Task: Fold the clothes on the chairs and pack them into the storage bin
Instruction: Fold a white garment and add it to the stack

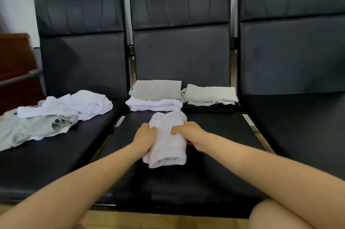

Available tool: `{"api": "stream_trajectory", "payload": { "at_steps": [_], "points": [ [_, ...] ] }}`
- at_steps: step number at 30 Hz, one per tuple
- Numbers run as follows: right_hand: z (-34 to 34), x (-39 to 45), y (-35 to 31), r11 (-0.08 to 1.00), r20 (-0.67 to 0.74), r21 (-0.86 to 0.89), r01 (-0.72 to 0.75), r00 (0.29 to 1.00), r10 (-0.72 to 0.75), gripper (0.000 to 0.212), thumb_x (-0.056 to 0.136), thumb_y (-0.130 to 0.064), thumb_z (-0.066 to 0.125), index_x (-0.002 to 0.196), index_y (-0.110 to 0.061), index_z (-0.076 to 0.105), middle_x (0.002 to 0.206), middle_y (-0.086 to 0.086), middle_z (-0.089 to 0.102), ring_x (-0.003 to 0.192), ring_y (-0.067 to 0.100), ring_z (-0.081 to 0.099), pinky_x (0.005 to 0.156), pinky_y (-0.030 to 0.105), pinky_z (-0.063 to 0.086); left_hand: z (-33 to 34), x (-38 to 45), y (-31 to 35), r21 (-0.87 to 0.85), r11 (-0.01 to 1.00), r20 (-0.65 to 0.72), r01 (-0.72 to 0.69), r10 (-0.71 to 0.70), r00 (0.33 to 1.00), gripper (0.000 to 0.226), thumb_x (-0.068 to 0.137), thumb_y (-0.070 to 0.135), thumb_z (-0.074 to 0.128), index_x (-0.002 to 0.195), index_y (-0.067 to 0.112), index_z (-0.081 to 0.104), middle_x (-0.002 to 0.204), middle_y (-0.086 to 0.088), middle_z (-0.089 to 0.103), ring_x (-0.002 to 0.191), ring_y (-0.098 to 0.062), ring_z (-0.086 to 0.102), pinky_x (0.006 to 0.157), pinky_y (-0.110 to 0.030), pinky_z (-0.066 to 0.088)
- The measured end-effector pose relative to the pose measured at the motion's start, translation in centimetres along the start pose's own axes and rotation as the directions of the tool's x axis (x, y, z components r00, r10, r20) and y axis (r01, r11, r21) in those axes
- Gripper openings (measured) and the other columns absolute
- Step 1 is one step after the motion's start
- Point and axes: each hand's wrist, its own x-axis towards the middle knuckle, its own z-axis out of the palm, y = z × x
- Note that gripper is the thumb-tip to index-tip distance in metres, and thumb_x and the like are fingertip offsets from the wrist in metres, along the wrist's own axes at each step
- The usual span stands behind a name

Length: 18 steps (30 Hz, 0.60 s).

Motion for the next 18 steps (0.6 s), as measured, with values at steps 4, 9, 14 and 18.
{"api": "stream_trajectory", "payload": {
  "at_steps": [4,9,14,18],
  "points": [
    [-0.7,-0.3,-0.6,0.989,-0.023,0.12,0.089,0.996,-0.086,0.032,0.076,-0.011,0.07,0.106,-0.007,0.061,0.102,0.01,0.066,0.087,0.022,0.064,0.072,0.031,0.054,-0.4,0.0,-0.2,-0.085,0.996,0.079,-0.041,0.048,0.996,0.026,0.091,0.015,0.043,0.067,0.014,0.035,0.069,-0.002,0.042,0.061,-0.014,0.04,0.059,-0.03,0.041],
    [-2.9,-0.9,-1.8,0.951,-0.126,0.222,0.216,0.973,-0.192,0.044,0.079,-0.016,0.074,0.12,-0.013,0.058,0.113,0.01,0.064,0.102,0.028,0.062,0.094,0.047,0.051,-0.1,-0.5,1.0,-0.199,0.976,0.193,0.091,-0.052,0.98,0.055,0.096,0.055,0.038,0.092,0.006,0.063,0.087,-0.012,0.068,0.069,-0.021,0.063,0.07,-0.032,0.056],
    [-4.7,-2.6,-3.0,0.891,-0.066,0.402,0.208,0.978,-0.199,0.031,0.08,-0.017,0.074,0.108,-0.016,0.06,0.109,0.011,0.068,0.1,0.029,0.065,0.089,0.046,0.053,0.0,-1.8,3.0,-0.39,0.883,0.474,0.261,-0.05,0.879,0.086,0.083,0.079,0.023,0.099,0.009,0.069,0.093,-0.01,0.073,0.084,-0.022,0.068,0.078,-0.034,0.053],
    [-4.9,-3.5,-2.8,0.92,0.032,0.354,0.169,0.981,-0.193,0.04,0.081,-0.021,0.074,0.118,-0.013,0.06,0.112,0.013,0.069,0.102,0.031,0.066,0.086,0.043,0.055,0.9,-2.7,5.2,-0.745,0.604,0.453,0.284,0.144,0.88,0.058,0.093,0.062,0.036,0.121,0.017,0.061,0.117,-0.011,0.068,0.113,-0.027,0.062,0.099,-0.043,0.045]
  ]
}}
